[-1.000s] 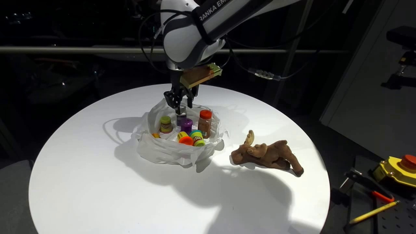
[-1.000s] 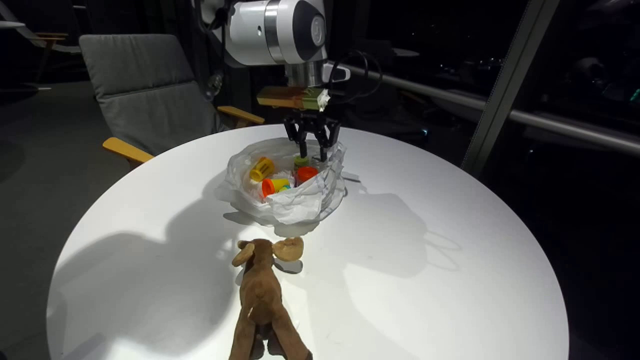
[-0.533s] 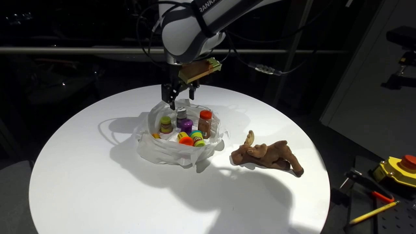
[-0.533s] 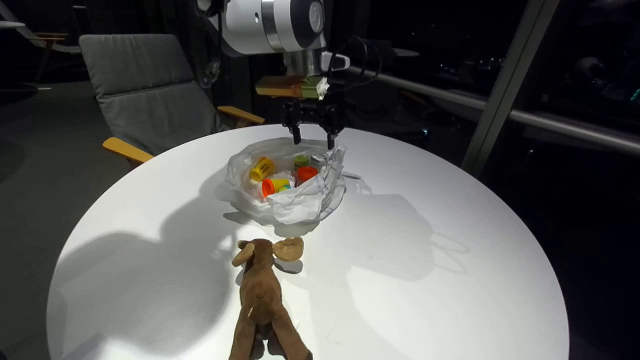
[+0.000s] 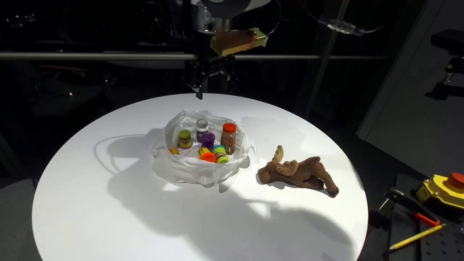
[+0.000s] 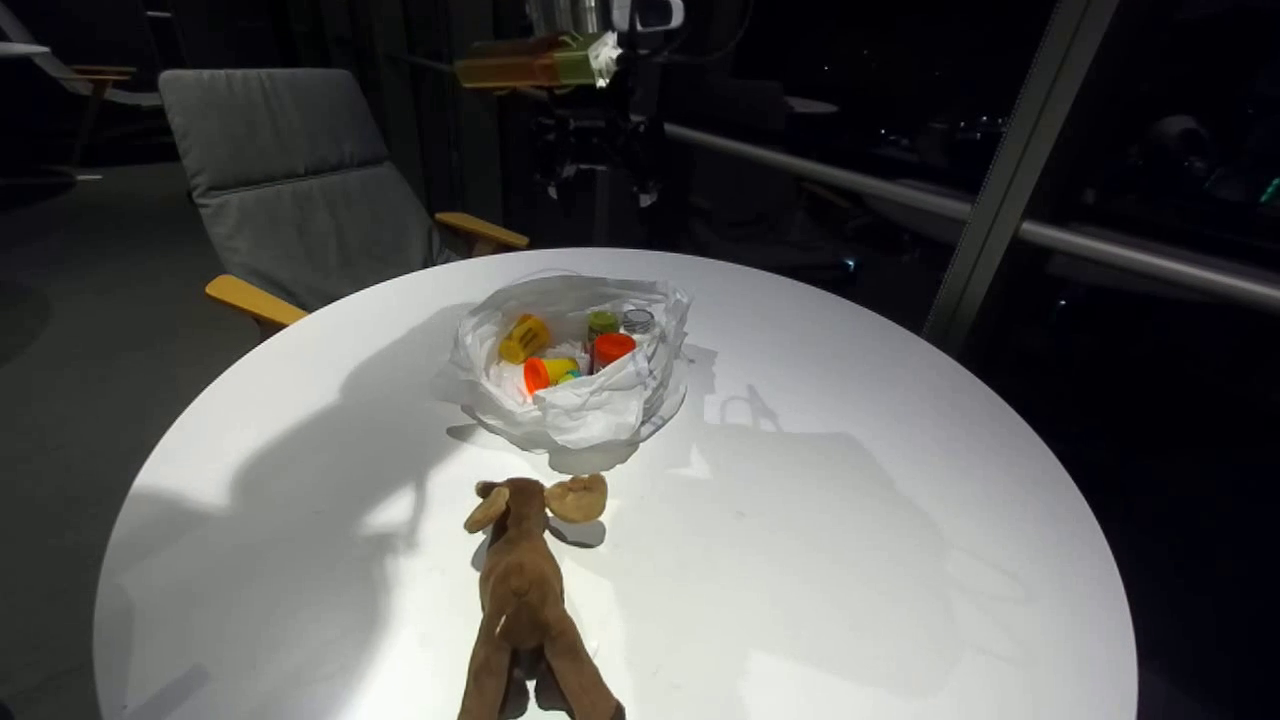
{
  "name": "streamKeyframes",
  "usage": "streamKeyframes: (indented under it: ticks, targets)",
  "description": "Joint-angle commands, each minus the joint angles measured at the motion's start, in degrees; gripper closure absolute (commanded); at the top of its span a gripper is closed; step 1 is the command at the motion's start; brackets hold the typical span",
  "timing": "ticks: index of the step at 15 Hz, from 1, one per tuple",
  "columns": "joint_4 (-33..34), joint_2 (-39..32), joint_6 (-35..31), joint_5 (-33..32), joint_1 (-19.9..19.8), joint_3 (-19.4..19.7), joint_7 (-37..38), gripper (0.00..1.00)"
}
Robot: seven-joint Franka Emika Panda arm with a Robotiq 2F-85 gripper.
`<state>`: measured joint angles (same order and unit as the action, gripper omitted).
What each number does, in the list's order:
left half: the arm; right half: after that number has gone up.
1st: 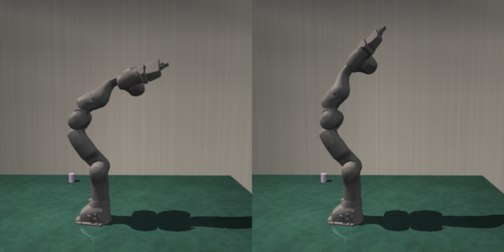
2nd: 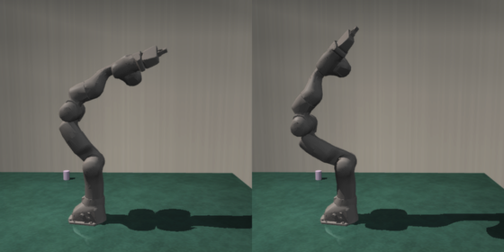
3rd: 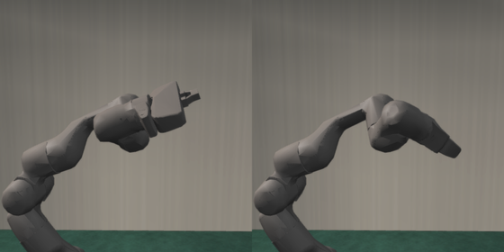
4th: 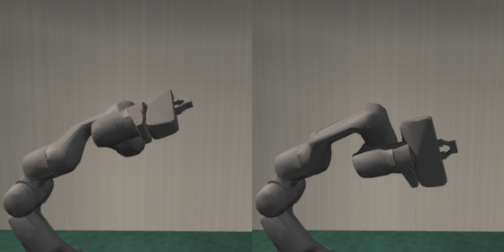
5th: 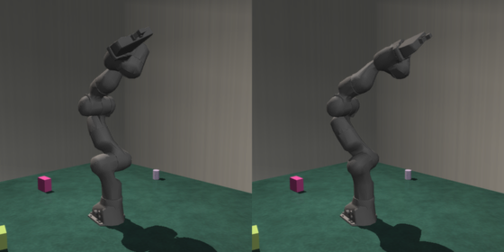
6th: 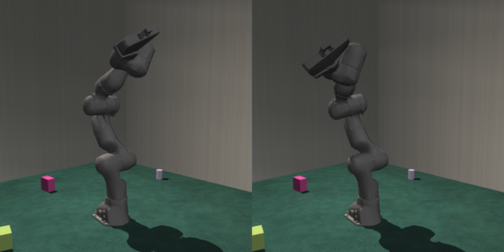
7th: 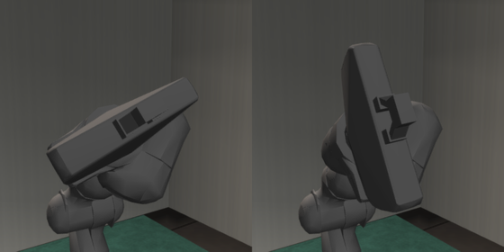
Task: Pick up all the objects on the table and put them on the plastic
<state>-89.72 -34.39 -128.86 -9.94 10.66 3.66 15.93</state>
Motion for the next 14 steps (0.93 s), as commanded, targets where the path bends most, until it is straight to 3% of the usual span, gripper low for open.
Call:
streamKeyframes:
  ticks: [1, 5, 8, 14]
  targets:
    - [-14.08, 8.22, -6.21, 0.25, 0.34, -2.0, 0.41, 0.0]
    - [-26.6, 13.41, -10.49, -5.84, 3.61, 0.6, 8.22, 0.0]
    - [-36.12, 17.69, -11.8, -13.92, 5.76, 3.29, 17.14, 0.0]
    - [-56.09, 28.23, -16.17, -28.85, 3.84, 3.71, 21.79, 0.0]
